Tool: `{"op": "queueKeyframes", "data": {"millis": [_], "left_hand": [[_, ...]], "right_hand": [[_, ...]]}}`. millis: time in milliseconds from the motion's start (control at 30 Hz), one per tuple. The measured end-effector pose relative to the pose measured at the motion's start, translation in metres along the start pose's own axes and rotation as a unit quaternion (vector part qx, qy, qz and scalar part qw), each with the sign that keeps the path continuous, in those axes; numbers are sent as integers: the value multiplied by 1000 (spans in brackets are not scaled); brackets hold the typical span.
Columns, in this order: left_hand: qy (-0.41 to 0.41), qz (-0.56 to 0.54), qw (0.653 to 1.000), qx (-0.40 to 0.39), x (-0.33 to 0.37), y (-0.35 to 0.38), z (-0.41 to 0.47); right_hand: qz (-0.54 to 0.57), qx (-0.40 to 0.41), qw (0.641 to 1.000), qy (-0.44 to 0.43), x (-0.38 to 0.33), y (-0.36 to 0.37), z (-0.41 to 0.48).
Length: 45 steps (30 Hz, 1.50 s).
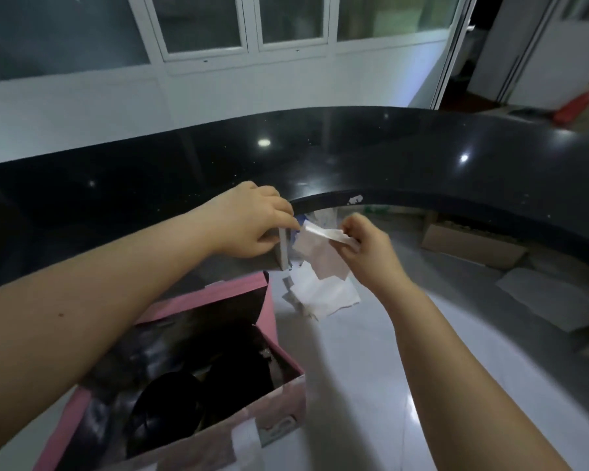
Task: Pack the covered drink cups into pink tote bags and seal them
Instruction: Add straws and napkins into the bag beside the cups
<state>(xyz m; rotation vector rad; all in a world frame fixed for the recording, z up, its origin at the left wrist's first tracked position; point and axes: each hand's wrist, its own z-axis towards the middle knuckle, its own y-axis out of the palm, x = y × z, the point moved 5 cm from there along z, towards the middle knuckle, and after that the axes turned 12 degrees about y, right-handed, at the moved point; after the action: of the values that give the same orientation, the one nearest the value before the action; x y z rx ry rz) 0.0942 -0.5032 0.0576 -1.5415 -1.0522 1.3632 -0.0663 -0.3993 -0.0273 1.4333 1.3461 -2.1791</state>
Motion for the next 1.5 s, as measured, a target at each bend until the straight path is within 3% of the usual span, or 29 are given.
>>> {"op": "queueKeyframes", "data": {"millis": [133,433,700,867,1000,1067,1233,1400,1500], "left_hand": [[-46,3,998,52,10,-26,-39],[-142,-16,982,120,58,-49,-148],[-282,-176,917,221,90,-15,-252],[-319,-275,869,260,106,15,-280],[-345,-280,869,217,114,29,-277],[-355,-291,861,217,114,32,-278],[-356,-307,851,236,115,32,-274],[-358,-283,848,269,117,32,-272],[-359,-256,839,320,119,30,-275]], "right_hand": [[39,25,997,-59,-52,-14,-23],[11,31,987,-159,-148,-16,-104],[83,-26,966,-243,-187,30,-187],[54,-132,967,-213,-174,70,-194],[-118,-217,948,-201,-165,89,-181],[-204,-210,933,-210,-165,95,-170],[-286,-211,892,-279,-173,113,-162],[-259,-217,910,-239,-161,108,-165],[-163,-216,944,-191,-154,89,-165]]}}
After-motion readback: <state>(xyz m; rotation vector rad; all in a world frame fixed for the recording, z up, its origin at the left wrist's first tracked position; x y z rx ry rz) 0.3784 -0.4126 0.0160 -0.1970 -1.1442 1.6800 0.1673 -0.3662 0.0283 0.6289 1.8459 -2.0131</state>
